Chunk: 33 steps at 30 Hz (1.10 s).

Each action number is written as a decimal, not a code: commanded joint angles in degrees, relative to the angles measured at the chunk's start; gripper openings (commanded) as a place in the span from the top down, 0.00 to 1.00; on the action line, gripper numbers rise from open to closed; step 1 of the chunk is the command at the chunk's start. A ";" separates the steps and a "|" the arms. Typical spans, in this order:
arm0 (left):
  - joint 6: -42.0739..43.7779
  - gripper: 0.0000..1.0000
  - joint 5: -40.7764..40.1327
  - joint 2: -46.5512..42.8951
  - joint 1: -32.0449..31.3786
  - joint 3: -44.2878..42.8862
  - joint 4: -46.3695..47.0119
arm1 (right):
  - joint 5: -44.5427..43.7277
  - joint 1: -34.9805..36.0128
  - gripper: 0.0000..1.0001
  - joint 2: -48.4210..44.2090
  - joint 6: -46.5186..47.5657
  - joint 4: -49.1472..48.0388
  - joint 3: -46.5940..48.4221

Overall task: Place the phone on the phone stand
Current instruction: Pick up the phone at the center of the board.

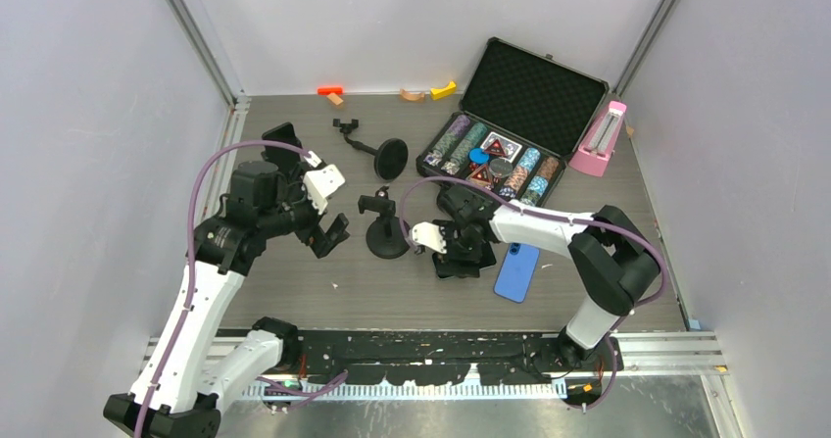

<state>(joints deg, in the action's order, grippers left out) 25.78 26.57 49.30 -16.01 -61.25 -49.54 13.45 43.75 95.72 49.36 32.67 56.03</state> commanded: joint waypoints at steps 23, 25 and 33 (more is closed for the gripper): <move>-17.95 0.00 8.19 4.43 0.19 -3.35 9.02 | -0.24 1.61 0.83 -9.91 -8.87 -9.06 -5.85; -19.73 0.00 8.60 4.99 0.19 -3.68 10.79 | -0.07 1.56 0.87 -10.62 -9.32 -8.82 -5.55; -25.37 0.00 10.75 7.13 0.12 -6.09 14.62 | 0.30 0.56 1.00 -13.46 -10.38 -8.71 -5.19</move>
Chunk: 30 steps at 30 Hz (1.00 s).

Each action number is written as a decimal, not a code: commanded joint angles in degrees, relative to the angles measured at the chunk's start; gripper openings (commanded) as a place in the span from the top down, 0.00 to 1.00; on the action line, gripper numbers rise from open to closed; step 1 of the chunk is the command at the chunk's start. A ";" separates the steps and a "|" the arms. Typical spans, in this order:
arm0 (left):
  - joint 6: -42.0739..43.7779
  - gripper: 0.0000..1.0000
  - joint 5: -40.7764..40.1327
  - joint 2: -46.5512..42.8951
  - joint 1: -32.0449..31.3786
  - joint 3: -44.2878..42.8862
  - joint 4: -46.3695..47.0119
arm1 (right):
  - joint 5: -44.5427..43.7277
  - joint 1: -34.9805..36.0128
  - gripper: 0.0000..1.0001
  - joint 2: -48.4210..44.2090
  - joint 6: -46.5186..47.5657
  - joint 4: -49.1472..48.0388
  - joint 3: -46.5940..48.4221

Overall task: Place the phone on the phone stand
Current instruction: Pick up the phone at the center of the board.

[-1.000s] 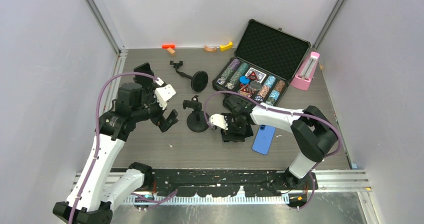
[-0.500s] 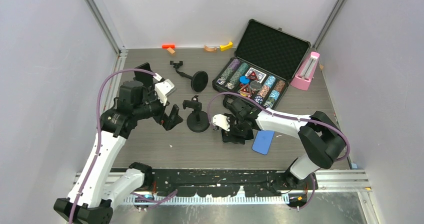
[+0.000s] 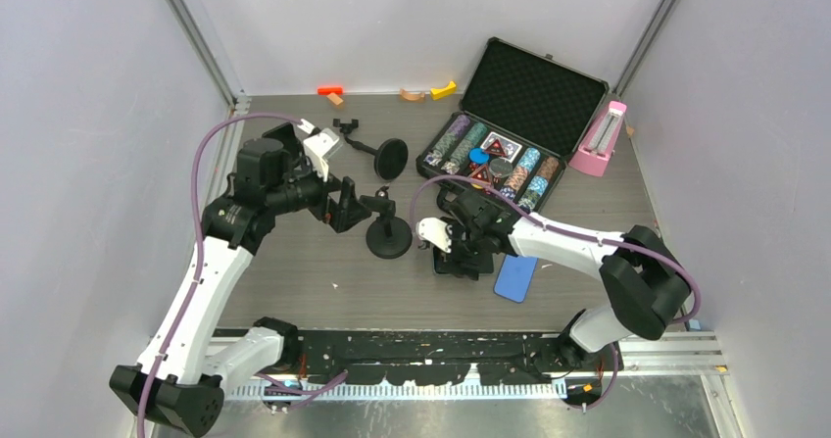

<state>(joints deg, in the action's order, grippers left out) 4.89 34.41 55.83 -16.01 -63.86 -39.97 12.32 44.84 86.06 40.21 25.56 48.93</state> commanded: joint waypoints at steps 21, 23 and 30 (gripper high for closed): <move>-10.85 0.04 3.27 5.93 -3.24 -5.37 10.51 | -0.09 -2.85 1.00 -2.43 -4.89 -1.54 3.69; -10.46 0.04 2.99 5.31 -3.24 -5.11 10.45 | -1.43 -2.85 0.99 0.34 -4.55 0.04 5.06; -8.93 0.02 2.31 3.12 -3.24 -4.19 9.67 | -4.22 -2.92 0.77 8.46 -3.82 2.91 9.32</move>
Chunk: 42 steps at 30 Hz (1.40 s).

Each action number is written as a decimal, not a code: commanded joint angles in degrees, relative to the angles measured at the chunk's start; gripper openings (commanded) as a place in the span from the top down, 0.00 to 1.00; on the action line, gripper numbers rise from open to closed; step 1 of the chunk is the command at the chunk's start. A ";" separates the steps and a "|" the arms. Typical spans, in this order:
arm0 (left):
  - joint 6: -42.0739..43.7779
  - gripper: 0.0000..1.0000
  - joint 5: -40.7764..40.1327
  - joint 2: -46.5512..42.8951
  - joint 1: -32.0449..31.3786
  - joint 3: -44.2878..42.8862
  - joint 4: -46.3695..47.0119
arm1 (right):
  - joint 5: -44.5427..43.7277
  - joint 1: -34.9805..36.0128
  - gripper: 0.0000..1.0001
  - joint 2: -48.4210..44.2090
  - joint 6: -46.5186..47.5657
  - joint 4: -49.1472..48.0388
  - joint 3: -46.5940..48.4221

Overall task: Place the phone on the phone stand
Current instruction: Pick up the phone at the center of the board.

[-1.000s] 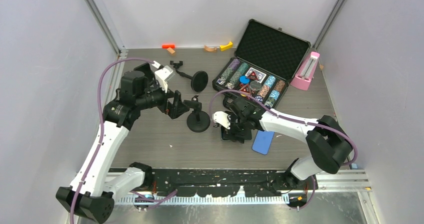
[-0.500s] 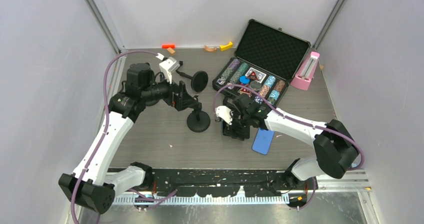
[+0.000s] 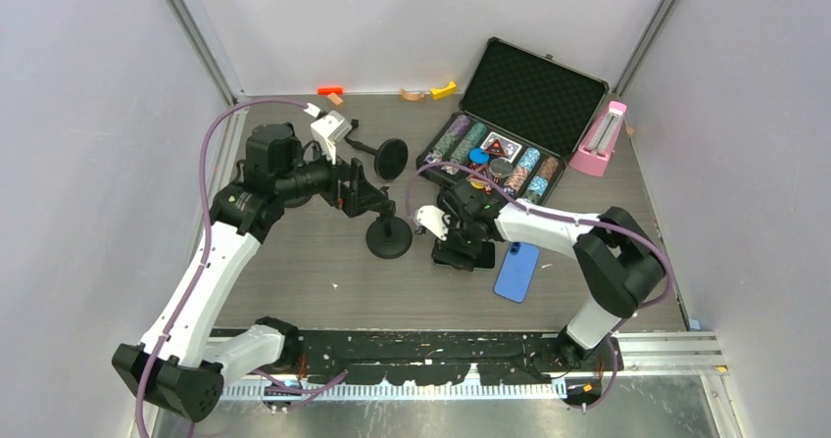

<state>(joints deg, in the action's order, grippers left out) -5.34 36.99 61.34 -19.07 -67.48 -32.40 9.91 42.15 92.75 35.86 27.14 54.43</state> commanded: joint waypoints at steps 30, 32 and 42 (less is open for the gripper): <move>3.50 0.01 -0.21 -3.47 -0.18 0.16 0.50 | -0.90 -0.07 0.16 9.47 7.81 8.20 8.32; 3.50 0.01 -0.12 -3.49 -0.18 0.16 0.50 | -0.94 -0.05 0.20 9.99 7.75 8.08 8.33; 4.11 0.01 -0.34 -2.69 -0.18 -0.80 -0.20 | -1.65 -0.18 0.63 7.99 6.74 8.07 8.36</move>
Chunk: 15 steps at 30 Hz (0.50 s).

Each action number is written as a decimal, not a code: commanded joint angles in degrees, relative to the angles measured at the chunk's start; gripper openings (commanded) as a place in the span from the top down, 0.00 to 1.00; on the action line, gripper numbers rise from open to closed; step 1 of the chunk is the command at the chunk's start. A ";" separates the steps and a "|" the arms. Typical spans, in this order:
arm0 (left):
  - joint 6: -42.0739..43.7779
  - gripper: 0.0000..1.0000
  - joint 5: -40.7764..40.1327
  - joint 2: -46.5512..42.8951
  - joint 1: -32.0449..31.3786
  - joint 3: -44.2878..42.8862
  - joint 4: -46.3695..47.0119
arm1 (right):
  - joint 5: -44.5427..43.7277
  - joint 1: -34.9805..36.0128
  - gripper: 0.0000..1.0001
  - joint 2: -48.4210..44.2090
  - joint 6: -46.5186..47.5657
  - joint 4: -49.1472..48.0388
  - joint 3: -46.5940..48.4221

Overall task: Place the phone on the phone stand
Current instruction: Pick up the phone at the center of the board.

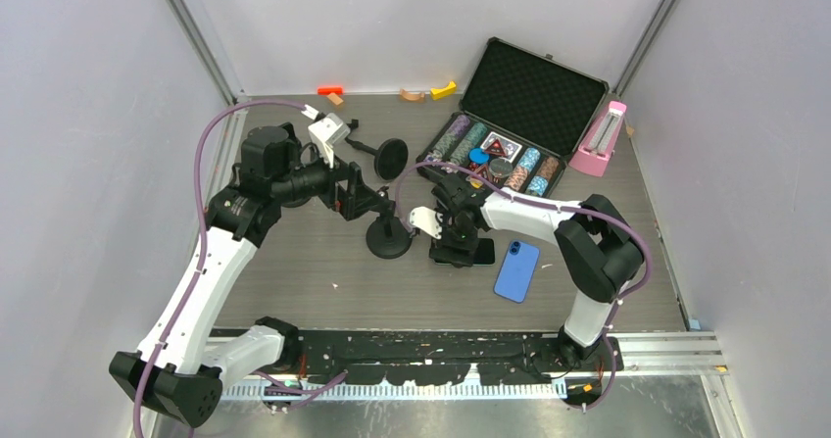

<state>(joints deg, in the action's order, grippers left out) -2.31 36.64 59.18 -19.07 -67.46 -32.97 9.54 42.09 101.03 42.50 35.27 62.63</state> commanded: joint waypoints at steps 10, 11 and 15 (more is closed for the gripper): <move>-1.21 0.01 -0.36 0.84 -0.18 -2.25 2.93 | 2.21 -0.22 0.95 -10.53 -2.50 -0.40 0.00; -1.67 0.01 -0.27 0.97 -0.18 -2.29 3.42 | 2.27 -0.23 0.97 -11.79 -2.75 -0.65 -0.50; -3.27 0.01 0.10 1.86 -0.18 -2.74 4.43 | 1.83 -0.33 1.00 -15.21 -3.45 -1.24 -1.58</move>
<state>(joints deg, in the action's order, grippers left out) -3.42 36.47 60.45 -19.07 -67.48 -32.29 10.44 41.87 90.89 40.32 35.64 61.47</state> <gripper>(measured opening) 0.990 0.766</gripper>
